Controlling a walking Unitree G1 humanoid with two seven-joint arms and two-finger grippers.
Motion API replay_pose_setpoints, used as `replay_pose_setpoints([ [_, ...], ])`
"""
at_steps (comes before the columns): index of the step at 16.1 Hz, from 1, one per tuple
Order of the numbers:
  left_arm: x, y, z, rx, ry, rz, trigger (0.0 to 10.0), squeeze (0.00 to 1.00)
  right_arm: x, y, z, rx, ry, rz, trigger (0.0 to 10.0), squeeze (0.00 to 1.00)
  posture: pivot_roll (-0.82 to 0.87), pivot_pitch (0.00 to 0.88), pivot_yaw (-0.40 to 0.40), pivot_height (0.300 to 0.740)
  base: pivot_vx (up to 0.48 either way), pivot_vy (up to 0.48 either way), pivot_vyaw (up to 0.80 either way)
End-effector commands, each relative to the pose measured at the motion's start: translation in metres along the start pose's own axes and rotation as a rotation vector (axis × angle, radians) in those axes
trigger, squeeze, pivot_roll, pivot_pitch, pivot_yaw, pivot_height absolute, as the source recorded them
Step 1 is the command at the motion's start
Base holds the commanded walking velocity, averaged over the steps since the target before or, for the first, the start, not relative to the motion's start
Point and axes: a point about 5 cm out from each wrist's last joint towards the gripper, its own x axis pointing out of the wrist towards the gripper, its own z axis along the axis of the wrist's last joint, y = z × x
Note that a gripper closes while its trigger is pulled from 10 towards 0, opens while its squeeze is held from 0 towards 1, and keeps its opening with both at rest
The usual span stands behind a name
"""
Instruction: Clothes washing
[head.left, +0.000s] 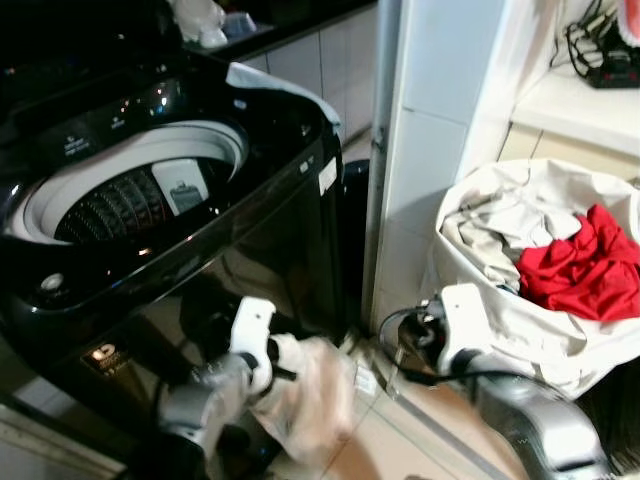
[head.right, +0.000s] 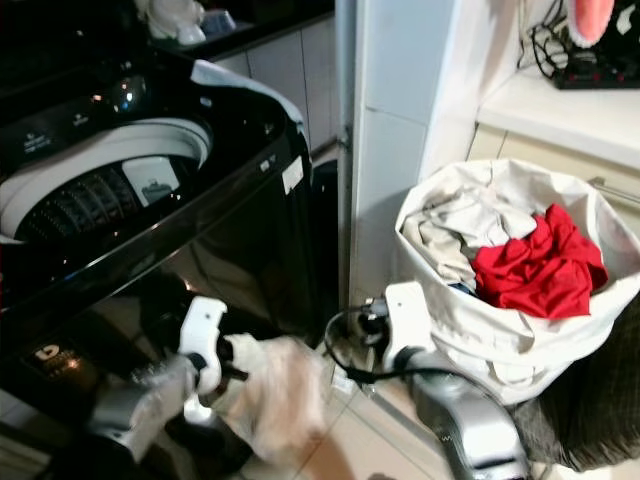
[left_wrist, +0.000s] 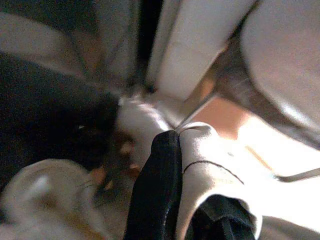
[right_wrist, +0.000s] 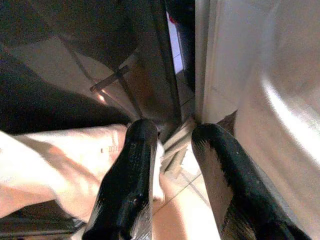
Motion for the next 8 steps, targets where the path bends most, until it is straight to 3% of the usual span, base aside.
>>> replay_pose_setpoints([
  [1, -0.001, 0.003, 0.008, -0.023, -0.073, -0.012, 10.0, 0.00, 0.005, -0.008, -0.011, -0.020, 0.010, -0.050, 10.0, 0.00, -0.07, 0.000, 0.063, 0.740, 0.000, 0.000, 0.00],
  [4, -0.003, 0.012, 0.012, -0.011, -0.128, 0.057, 10.0, 0.00, 0.010, 0.006, -0.022, -0.035, 0.020, -0.008, 10.0, 0.00, -0.05, 0.000, 0.042, 0.740, 0.000, 0.000, 0.00],
  [6, -0.002, 0.016, 0.004, 0.063, -0.108, 0.074, 10.0, 0.00, 0.016, 0.003, -0.032, -0.035, 0.034, -0.029, 10.0, 0.00, -0.04, 0.000, 0.040, 0.740, 0.000, -0.358, 0.00],
  [8, -0.002, 0.020, -0.001, 0.079, -0.086, 0.083, 10.0, 0.00, 0.019, 0.003, -0.040, -0.036, 0.065, -0.026, 10.0, 0.00, -0.04, 0.000, 0.042, 0.740, 0.000, -0.459, 0.00],
])
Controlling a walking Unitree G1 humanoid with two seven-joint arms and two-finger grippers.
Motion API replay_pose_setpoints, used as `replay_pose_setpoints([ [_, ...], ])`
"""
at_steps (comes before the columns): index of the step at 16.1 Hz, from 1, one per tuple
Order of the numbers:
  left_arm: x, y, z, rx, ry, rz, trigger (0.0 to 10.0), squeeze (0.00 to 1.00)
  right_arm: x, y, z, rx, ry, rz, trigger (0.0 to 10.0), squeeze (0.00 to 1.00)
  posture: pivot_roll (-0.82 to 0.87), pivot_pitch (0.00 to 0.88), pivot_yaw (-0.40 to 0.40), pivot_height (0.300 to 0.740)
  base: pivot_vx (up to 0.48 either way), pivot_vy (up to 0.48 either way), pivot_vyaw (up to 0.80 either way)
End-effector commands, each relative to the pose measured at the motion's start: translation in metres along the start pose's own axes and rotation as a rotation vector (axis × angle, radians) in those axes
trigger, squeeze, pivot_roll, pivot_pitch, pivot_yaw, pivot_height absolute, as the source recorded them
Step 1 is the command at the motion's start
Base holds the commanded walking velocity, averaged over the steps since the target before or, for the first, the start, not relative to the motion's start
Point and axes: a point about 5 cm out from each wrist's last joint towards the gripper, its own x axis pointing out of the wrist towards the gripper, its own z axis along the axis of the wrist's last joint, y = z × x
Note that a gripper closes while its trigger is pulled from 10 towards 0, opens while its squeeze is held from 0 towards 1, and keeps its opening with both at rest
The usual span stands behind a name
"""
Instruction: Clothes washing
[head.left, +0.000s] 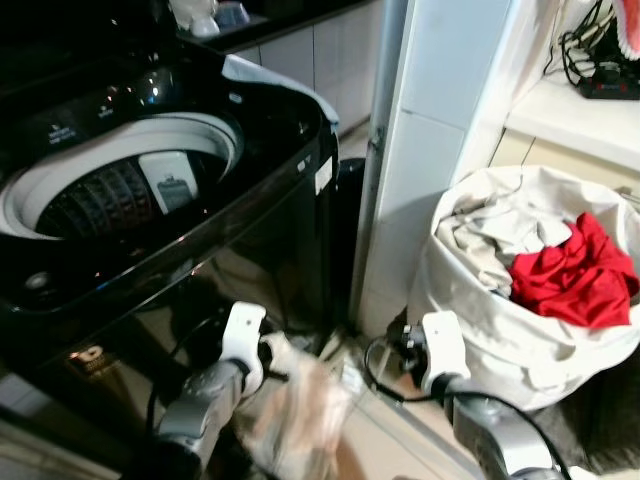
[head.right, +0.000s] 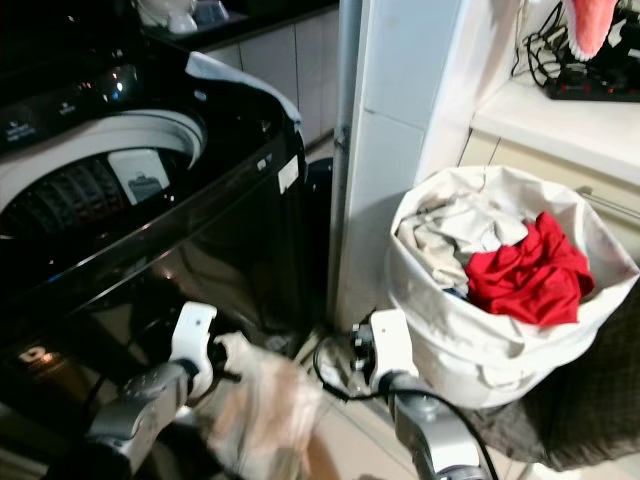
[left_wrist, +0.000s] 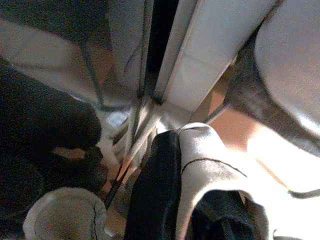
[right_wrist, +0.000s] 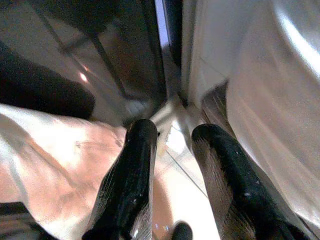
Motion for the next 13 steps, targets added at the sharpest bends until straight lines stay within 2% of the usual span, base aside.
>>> replay_pose_setpoints([
  [1, 0.002, 0.001, 0.010, 0.042, -0.044, 0.006, 10.0, 0.00, 0.001, -0.004, -0.001, -0.015, -0.002, -0.011, 10.0, 0.00, -0.04, 0.000, 0.044, 0.740, 0.000, -0.480, 0.00],
  [3, 0.001, 0.008, 0.012, 0.046, -0.060, 0.067, 10.0, 0.00, 0.002, -0.006, -0.007, -0.002, 0.004, -0.014, 10.0, 0.00, -0.04, 0.000, 0.053, 0.740, 0.000, -0.480, 0.00],
  [4, 0.001, 0.013, 0.012, 0.062, -0.056, 0.099, 10.0, 0.00, 0.003, -0.009, -0.017, 0.016, 0.035, -0.027, 10.0, 0.00, -0.04, 0.000, 0.056, 0.740, 0.000, -0.480, 0.00],
  [7, 0.000, 0.025, 0.009, 0.017, -0.058, 0.157, 10.0, 0.00, 0.007, -0.011, -0.035, 0.037, 0.089, -0.035, 10.0, 0.00, -0.03, 0.000, 0.050, 0.740, 0.000, -0.330, 0.00],
  [8, -0.002, 0.034, 0.002, 0.019, -0.022, 0.180, 10.0, 0.00, 0.008, -0.010, -0.044, 0.046, 0.119, -0.030, 10.0, 0.00, -0.02, 0.000, 0.045, 0.740, 0.000, 0.000, 0.00],
  [10, -0.010, 0.045, -0.028, 0.064, 0.106, 0.197, 10.0, 0.00, 0.008, -0.005, -0.066, 0.080, 0.190, -0.022, 10.0, 0.00, 0.00, 0.000, 0.041, 0.740, 0.000, 0.000, 0.00],
  [13, -0.015, 0.053, -0.050, -0.013, 0.190, 0.249, 10.0, 0.00, 0.009, -0.004, -0.085, 0.101, 0.268, -0.052, 10.0, 0.00, 0.02, 0.000, 0.029, 0.740, 0.000, 0.000, 0.00],
])
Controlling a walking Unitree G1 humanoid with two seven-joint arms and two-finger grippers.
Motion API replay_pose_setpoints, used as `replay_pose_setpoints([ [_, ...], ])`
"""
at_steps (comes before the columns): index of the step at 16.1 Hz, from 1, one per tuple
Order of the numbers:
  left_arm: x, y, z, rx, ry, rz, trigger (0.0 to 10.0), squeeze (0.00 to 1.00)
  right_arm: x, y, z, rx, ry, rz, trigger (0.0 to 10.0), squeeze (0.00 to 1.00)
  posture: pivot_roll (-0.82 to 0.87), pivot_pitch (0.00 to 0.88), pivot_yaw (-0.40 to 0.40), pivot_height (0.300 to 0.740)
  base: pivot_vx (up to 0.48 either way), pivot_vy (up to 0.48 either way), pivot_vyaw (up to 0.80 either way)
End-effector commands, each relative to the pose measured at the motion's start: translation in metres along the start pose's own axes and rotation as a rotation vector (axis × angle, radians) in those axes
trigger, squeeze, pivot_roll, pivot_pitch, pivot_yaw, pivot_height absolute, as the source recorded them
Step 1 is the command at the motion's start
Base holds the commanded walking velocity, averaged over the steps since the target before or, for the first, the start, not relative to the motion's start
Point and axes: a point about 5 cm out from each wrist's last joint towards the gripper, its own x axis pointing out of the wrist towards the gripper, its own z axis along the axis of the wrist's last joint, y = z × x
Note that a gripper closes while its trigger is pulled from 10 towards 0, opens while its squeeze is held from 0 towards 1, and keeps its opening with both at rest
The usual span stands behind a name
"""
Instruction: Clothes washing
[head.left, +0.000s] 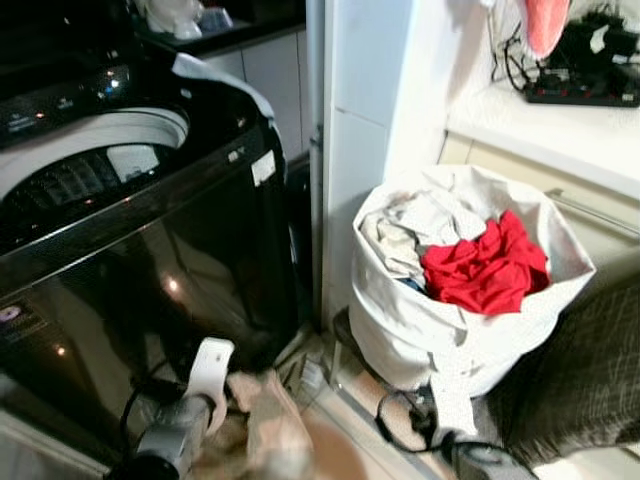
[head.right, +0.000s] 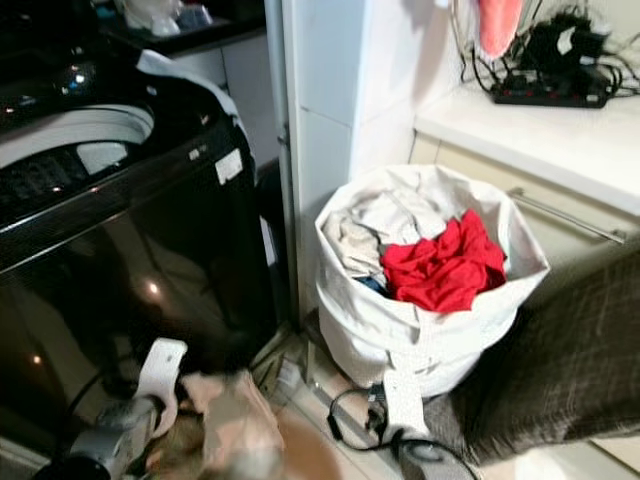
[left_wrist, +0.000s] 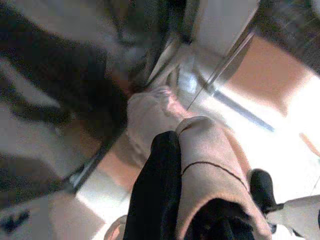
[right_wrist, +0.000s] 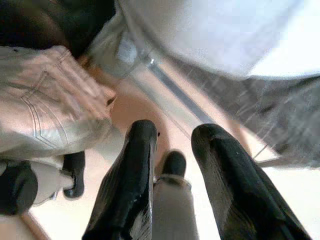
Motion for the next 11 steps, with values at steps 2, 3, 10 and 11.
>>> replay_pose_setpoints([
  [2, 0.000, 0.003, 0.001, -0.015, -0.007, -0.004, 10.0, 0.00, 0.003, 0.002, 0.006, -0.007, -0.035, -0.006, 10.0, 0.00, 0.02, 0.000, 0.015, 0.740, 0.000, 0.000, 0.00],
  [3, 0.002, -0.003, 0.001, 0.024, 0.004, -0.034, 10.0, 0.00, 0.005, -0.001, 0.004, 0.011, -0.028, -0.018, 10.0, 0.00, 0.02, 0.000, 0.014, 0.740, 0.000, 0.000, 0.00],
  [10, 0.006, -0.019, -0.010, -0.001, 0.076, -0.093, 10.0, 0.00, 0.008, 0.002, -0.019, 0.023, 0.079, -0.038, 10.0, 0.00, 0.00, 0.000, 0.044, 0.740, 0.000, 0.000, 0.00],
  [11, 0.006, -0.019, -0.010, -0.022, 0.073, -0.095, 10.0, 0.00, 0.009, 0.001, -0.018, 0.017, 0.078, -0.041, 10.0, 0.00, -0.01, 0.000, 0.046, 0.740, 0.000, 0.000, 0.00],
])
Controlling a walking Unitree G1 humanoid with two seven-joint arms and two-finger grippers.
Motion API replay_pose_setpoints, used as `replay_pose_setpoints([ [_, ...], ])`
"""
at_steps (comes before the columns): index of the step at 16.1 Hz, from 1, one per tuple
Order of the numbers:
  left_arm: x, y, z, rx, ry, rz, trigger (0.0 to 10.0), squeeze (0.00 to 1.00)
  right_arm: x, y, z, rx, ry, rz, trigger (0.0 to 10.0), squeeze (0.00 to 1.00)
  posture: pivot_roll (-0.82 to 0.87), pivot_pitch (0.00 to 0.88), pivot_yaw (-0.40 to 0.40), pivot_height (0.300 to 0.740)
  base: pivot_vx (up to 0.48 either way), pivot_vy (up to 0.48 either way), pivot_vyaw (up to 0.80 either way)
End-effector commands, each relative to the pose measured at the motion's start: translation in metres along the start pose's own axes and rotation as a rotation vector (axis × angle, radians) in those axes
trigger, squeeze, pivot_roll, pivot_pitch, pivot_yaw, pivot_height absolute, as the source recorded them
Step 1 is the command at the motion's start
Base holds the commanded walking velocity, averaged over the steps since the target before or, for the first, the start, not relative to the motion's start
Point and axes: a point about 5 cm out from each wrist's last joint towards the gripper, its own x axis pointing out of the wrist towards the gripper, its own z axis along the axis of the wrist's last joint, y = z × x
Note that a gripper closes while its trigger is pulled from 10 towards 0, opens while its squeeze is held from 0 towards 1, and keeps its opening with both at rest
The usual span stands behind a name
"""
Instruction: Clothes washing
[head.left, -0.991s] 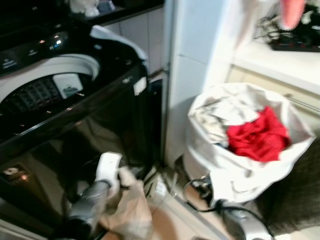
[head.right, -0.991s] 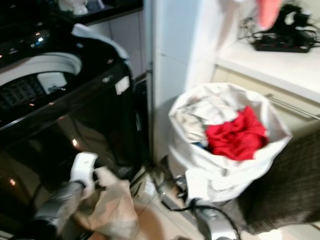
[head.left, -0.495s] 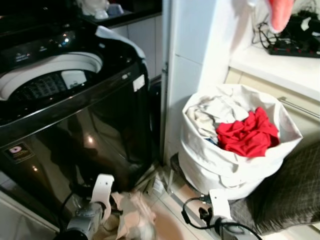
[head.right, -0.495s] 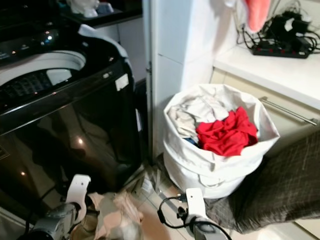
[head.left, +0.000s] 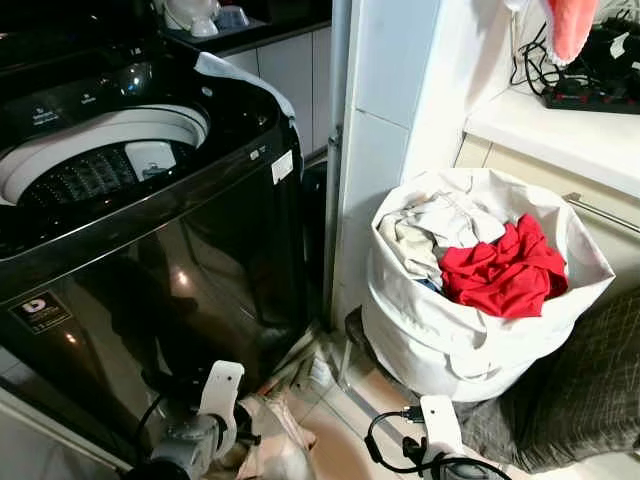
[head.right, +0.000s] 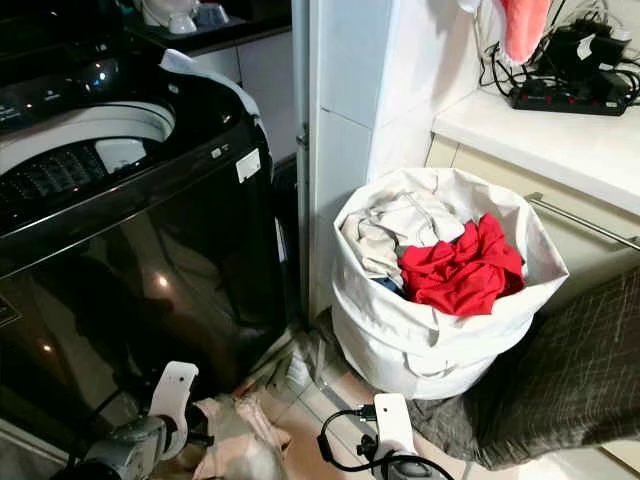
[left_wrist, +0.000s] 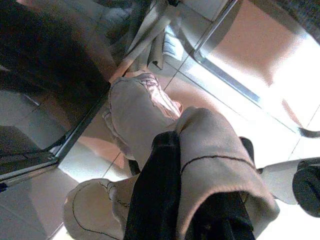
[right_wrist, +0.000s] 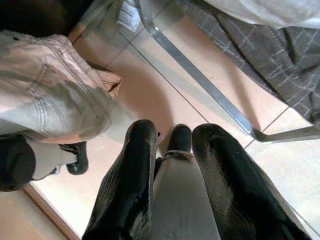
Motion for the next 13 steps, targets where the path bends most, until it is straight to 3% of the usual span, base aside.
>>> replay_pose_setpoints([
  [1, 0.000, 0.001, 0.008, -0.017, -0.032, -0.006, 10.0, 0.00, 0.001, 0.000, 0.007, 0.005, -0.025, -0.004, 10.0, 0.00, -0.01, 0.000, 0.050, 0.740, 0.000, 0.000, 0.00],
  [7, 0.003, -0.003, 0.014, 0.011, -0.032, -0.006, 10.0, 0.00, 0.003, -0.003, 0.011, 0.017, -0.047, -0.020, 10.0, 0.00, -0.03, 0.000, 0.073, 0.740, 0.000, 0.000, 0.00],
  [13, 0.003, -0.004, 0.011, 0.012, -0.023, -0.012, 10.0, 0.00, 0.002, -0.009, -0.001, 0.030, -0.015, -0.034, 10.0, 0.00, -0.04, 0.000, 0.072, 0.740, 0.000, 0.000, 0.00],
])
